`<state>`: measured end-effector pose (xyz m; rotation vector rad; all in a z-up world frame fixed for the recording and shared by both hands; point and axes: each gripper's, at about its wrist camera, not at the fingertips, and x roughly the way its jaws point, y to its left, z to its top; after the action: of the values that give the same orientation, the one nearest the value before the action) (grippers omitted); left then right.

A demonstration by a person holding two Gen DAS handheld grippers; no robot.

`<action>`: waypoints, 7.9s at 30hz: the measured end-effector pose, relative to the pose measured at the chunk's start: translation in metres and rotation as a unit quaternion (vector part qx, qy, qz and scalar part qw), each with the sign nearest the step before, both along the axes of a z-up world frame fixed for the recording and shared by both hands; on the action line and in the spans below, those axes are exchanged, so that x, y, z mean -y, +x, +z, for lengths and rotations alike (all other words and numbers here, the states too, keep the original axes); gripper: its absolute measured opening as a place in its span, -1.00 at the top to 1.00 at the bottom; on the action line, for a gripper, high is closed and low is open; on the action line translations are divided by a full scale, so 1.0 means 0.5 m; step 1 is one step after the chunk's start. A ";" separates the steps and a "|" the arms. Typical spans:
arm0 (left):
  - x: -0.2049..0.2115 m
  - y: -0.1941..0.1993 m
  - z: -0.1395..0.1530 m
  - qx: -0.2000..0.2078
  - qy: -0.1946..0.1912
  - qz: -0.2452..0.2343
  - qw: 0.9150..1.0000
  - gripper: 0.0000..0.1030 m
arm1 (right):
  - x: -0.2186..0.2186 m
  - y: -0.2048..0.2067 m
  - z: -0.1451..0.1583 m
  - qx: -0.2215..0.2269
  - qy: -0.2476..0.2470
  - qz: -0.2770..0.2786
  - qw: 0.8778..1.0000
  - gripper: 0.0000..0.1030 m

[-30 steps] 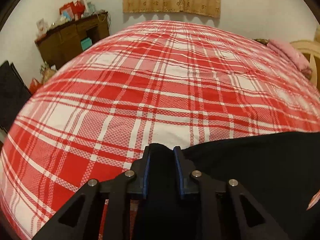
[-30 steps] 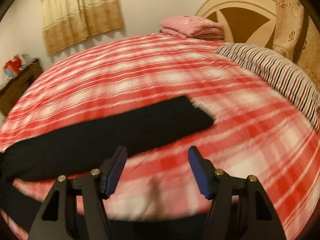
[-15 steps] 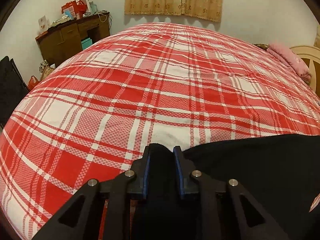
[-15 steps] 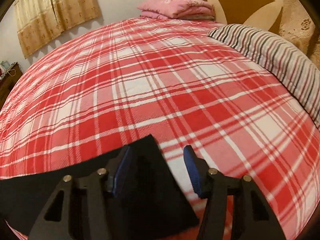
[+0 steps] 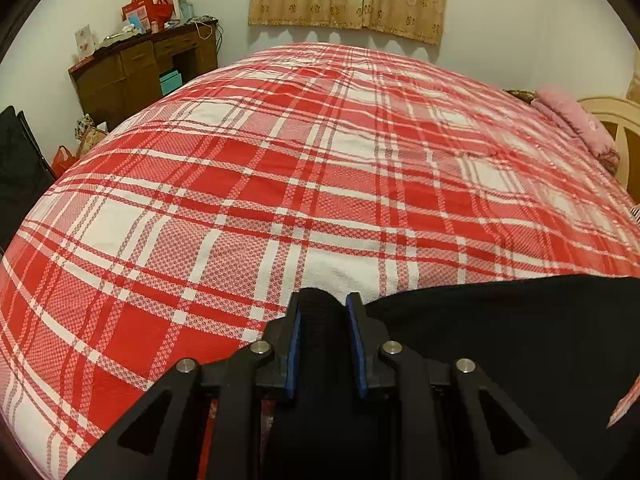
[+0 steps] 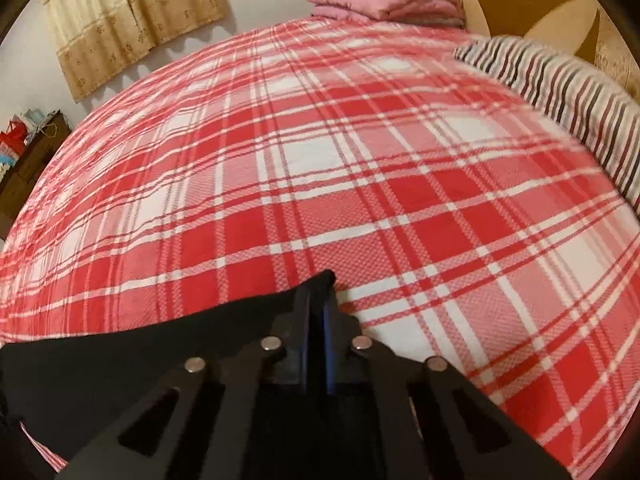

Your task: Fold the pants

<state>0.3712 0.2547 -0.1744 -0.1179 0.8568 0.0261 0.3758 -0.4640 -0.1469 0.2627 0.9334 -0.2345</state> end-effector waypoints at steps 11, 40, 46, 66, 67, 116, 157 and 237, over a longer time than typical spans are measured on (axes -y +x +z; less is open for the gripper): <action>-0.030 -0.086 0.092 0.097 -0.065 -0.027 0.993 0.76 | -0.108 -0.125 0.175 0.141 -0.069 0.098 0.983 0.85; -0.108 -0.432 0.017 0.134 -0.126 -0.108 0.977 0.70 | -0.044 -0.523 0.087 0.156 -0.061 0.106 0.980 0.84; -0.130 -0.468 0.013 0.133 -0.097 -0.086 0.983 -0.20 | -0.041 -0.545 0.052 0.114 -0.077 0.109 0.984 0.66; -0.200 -0.549 0.033 0.162 -0.073 0.003 0.984 -0.29 | -0.059 -0.651 0.095 0.123 -0.093 0.059 0.986 -0.04; -0.184 -0.546 0.045 0.170 -0.073 -0.004 0.983 -0.29 | -0.071 -0.648 0.103 0.128 -0.090 0.063 0.986 -0.08; 0.055 -0.422 -0.034 0.169 -0.024 -0.076 0.982 -0.47 | -0.933 -0.101 0.035 0.002 0.232 0.346 0.909 0.86; 0.399 -0.339 -0.030 0.090 0.016 -0.233 0.968 -0.52 | -0.123 -0.554 0.056 0.108 0.177 -0.150 0.967 0.06; -0.027 -0.227 -0.009 0.058 -0.021 -0.022 0.998 -0.56 | -0.547 -0.472 -0.029 0.111 -0.069 0.194 0.972 -0.37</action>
<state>0.2575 0.2683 -0.1791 -0.1389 0.7433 -0.0407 0.1400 -0.1908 -0.1615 -0.0253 0.7249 0.0907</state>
